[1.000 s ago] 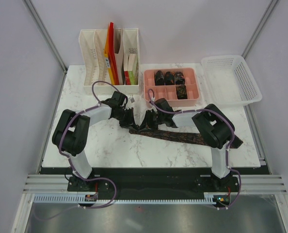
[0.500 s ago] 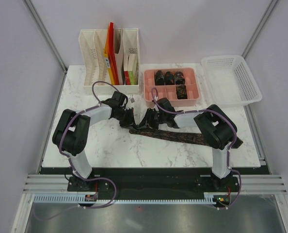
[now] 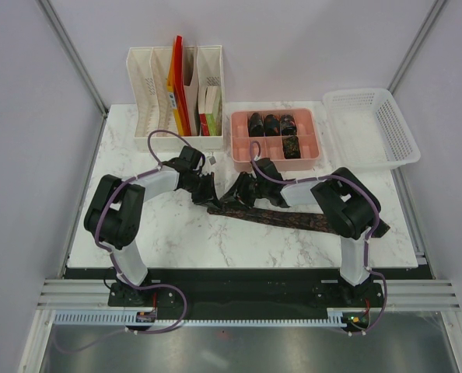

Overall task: Roll the ties
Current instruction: Roll the tie at the center of the board.

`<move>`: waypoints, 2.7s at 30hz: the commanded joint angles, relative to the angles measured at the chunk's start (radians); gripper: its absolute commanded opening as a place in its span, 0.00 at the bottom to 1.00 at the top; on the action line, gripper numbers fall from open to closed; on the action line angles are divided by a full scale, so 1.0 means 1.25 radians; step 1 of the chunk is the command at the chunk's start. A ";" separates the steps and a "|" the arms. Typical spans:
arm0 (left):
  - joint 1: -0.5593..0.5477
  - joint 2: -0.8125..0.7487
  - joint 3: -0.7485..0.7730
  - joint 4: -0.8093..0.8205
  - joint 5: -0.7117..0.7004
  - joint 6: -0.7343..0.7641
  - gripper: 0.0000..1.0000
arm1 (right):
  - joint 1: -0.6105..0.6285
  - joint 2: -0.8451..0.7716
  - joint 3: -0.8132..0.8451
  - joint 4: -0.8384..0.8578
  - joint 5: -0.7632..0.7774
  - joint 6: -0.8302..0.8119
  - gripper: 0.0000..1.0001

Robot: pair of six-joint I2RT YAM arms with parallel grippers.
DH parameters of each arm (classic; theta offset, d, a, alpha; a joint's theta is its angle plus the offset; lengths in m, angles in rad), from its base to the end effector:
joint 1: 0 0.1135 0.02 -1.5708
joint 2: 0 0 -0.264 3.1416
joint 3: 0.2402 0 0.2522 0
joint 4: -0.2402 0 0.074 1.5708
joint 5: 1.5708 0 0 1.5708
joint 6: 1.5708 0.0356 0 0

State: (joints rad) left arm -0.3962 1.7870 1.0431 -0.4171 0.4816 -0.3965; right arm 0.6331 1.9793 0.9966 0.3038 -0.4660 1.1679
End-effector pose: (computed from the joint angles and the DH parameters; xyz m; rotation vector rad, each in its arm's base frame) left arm 0.3069 -0.1463 0.1528 0.1437 2.8237 -0.8662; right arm 0.3074 0.2454 0.1188 0.4023 2.5843 1.3567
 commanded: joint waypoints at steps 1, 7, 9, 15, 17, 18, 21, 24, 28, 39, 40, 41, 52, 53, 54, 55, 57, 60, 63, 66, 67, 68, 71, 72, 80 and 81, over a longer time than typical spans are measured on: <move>-0.006 0.017 0.009 0.000 -0.017 -0.015 0.02 | -0.001 0.003 0.003 0.029 0.023 0.041 0.43; -0.006 0.015 0.009 0.000 -0.017 -0.015 0.02 | 0.011 0.008 0.013 -0.026 0.038 0.018 0.44; -0.006 0.015 0.010 -0.001 -0.015 -0.014 0.02 | 0.014 0.013 0.009 -0.032 0.044 0.017 0.44; -0.006 0.010 0.009 0.004 -0.005 -0.010 0.02 | 0.014 0.032 0.019 -0.039 0.056 0.023 0.41; -0.006 0.010 0.009 0.004 -0.006 -0.009 0.02 | 0.014 0.038 0.021 -0.037 0.057 0.022 0.39; -0.007 0.009 0.009 0.005 -0.004 -0.009 0.02 | 0.013 0.040 0.022 -0.036 0.056 0.020 0.35; -0.007 0.006 0.009 0.006 0.000 -0.008 0.02 | 0.014 0.044 0.024 -0.033 0.054 0.019 0.21; -0.007 0.007 0.009 0.007 0.001 -0.006 0.03 | 0.015 0.045 0.029 -0.038 0.050 0.009 0.11; -0.007 -0.008 0.007 0.010 0.007 0.007 0.13 | 0.013 0.044 0.030 -0.052 0.054 -0.018 0.00; 0.021 -0.255 -0.055 0.039 0.047 0.288 0.81 | -0.003 0.038 0.020 -0.049 0.051 -0.085 0.00; 0.027 -0.273 -0.055 0.036 0.056 0.341 0.85 | -0.005 0.035 0.020 -0.046 0.049 -0.089 0.00; 0.037 -0.287 -0.055 0.025 0.078 0.398 0.88 | -0.005 0.035 0.019 -0.044 0.048 -0.094 0.00; 0.052 -0.259 -0.086 -0.097 0.225 1.283 0.92 | -0.003 0.030 0.021 -0.009 0.038 -0.132 0.00; 0.052 -0.244 -0.084 -0.097 0.229 1.305 0.91 | -0.002 0.029 0.021 -0.009 0.038 -0.135 0.00; 0.052 -0.226 -0.080 -0.097 0.233 1.350 0.91 | -0.002 0.027 0.024 -0.007 0.037 -0.138 0.00; 0.052 -0.211 -0.070 -0.097 0.233 1.369 0.90 | -0.003 0.027 0.024 -0.006 0.037 -0.145 0.00; 0.051 -0.160 -0.054 -0.098 0.238 1.404 0.90 | -0.002 0.025 0.022 0.000 0.032 -0.151 0.00; 0.045 -0.096 -0.011 -0.097 0.234 1.416 0.89 | -0.002 0.025 0.021 0.006 0.029 -0.156 0.00; 0.033 -0.057 0.009 -0.096 0.219 1.433 0.88 | -0.002 0.027 0.021 0.013 0.028 -0.161 0.00; 0.022 -0.023 0.023 -0.079 0.192 1.416 0.83 | -0.002 0.029 0.018 0.027 0.027 -0.158 0.00; 0.019 -0.018 0.028 -0.073 0.181 1.408 0.80 | -0.002 0.030 0.019 0.028 0.025 -0.159 0.00; 0.018 -0.012 0.028 -0.069 0.173 1.403 0.79 | -0.002 0.029 0.019 0.031 0.025 -0.159 0.00; 0.011 -0.002 0.031 -0.068 0.158 1.401 0.75 | -0.002 0.029 0.021 0.034 0.023 -0.160 0.00; 0.009 -0.002 0.028 -0.068 0.156 1.398 0.74 | -0.002 0.029 0.021 0.037 0.022 -0.160 0.00; -0.018 0.000 0.013 -0.055 0.119 1.368 0.51 | -0.002 0.018 0.018 0.051 0.012 -0.167 0.00; -0.021 -0.001 0.009 -0.054 0.115 1.366 0.47 | -0.002 0.017 0.015 0.053 0.011 -0.166 0.00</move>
State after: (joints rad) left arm -0.4057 1.7794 1.0500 -0.5255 0.6548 1.3090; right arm 0.6346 2.0136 1.0172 0.3000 -0.4477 0.9962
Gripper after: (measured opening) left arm 0.533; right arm 0.010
